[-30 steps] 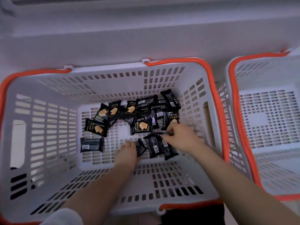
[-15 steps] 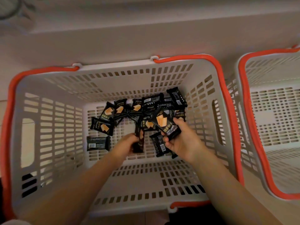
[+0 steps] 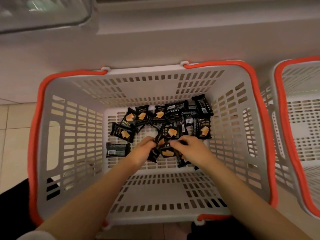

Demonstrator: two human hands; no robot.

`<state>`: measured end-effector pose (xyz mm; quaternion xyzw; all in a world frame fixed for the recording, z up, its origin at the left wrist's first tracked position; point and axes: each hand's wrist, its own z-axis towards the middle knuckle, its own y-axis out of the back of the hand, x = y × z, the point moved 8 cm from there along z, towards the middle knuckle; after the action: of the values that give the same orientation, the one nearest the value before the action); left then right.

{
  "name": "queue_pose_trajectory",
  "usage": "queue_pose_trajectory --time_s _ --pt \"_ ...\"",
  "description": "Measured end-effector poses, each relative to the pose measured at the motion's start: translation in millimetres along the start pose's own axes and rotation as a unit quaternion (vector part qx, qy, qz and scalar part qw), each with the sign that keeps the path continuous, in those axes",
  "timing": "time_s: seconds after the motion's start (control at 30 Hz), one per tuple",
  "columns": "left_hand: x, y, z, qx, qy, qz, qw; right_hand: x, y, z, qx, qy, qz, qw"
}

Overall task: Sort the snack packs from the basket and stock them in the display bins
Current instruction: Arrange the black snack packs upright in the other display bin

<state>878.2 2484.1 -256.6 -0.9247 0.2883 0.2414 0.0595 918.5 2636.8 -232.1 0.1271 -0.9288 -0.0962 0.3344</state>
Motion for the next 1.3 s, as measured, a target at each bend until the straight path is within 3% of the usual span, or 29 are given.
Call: queue_pose_trajectory --time_s 0.07,0.17,0.2,0.27,0.4,0.5,0.6,0.7,0.8,0.9,1.07,1.17,1.23,1.3 --pt "7 -2 1 -0.011 0.021 -0.158 0.987 -11 -3 -1 0.001 -0.083 0.18 0.98" --pt "7 -10 2 0.017 -0.008 -0.273 0.962 -18 -24 -6 0.026 -0.166 0.45 0.877" --pt "6 -13 2 0.025 -0.02 -0.27 0.962 -19 -30 -6 0.029 -0.177 0.485 0.856" --pt "4 -21 4 0.028 -0.027 -0.236 0.971 -22 -38 -4 0.019 -0.193 0.489 0.85" --pt "4 -24 7 -0.018 -0.028 -0.173 0.984 -29 -34 2 0.0 -0.182 0.291 0.939" --pt "4 -16 12 -0.059 -0.05 -0.092 0.993 -30 -35 7 0.02 -0.143 0.191 0.971" --pt "1 0 17 -0.105 -0.085 0.047 0.99 -22 -19 20 -0.054 -0.04 0.01 0.998" --pt "8 20 20 -0.137 -0.104 0.15 0.974 3 4 28 -0.166 0.103 -0.153 0.969" --pt "22 40 19 -0.155 -0.08 0.163 0.971 23 -3 43 -0.157 0.209 -0.321 0.91" --pt "31 53 17 -0.167 -0.062 0.162 0.971 19 -17 62 -0.106 0.209 -0.44 0.867" --pt "38 67 14 -0.167 -0.05 0.117 0.978 10 -38 63 -0.102 0.208 -0.556 0.799" --pt "33 68 8 -0.158 -0.059 0.089 0.982 2 -40 56 -0.071 0.16 -0.531 0.829" --pt "22 66 0 -0.151 -0.076 0.064 0.983 0 -25 47 -0.069 0.11 -0.403 0.906" --pt "7 64 -10 -0.14 -0.101 0.037 0.984 5 -5 29 -0.073 0.069 -0.191 0.976"
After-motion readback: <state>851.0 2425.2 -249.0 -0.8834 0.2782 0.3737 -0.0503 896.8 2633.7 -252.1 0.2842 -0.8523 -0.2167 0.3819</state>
